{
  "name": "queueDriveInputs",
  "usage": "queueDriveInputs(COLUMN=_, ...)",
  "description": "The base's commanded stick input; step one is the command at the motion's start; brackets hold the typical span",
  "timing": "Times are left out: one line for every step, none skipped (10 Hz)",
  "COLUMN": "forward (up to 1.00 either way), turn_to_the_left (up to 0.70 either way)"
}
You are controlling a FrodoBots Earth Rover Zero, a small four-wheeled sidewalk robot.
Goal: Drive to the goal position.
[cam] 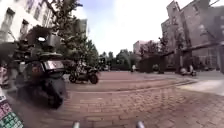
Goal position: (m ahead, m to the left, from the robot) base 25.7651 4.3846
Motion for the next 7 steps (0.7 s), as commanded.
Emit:
queueDriveInputs(forward=0.7, turn_to_the_left=0.0)
queueDriveInputs(forward=0.7, turn_to_the_left=0.0)
queueDriveInputs(forward=0.7, turn_to_the_left=0.0)
queueDriveInputs(forward=0.7, turn_to_the_left=0.0)
queueDriveInputs(forward=0.7, turn_to_the_left=0.0)
queueDriveInputs(forward=0.7, turn_to_the_left=0.0)
queueDriveInputs(forward=0.7, turn_to_the_left=0.0)
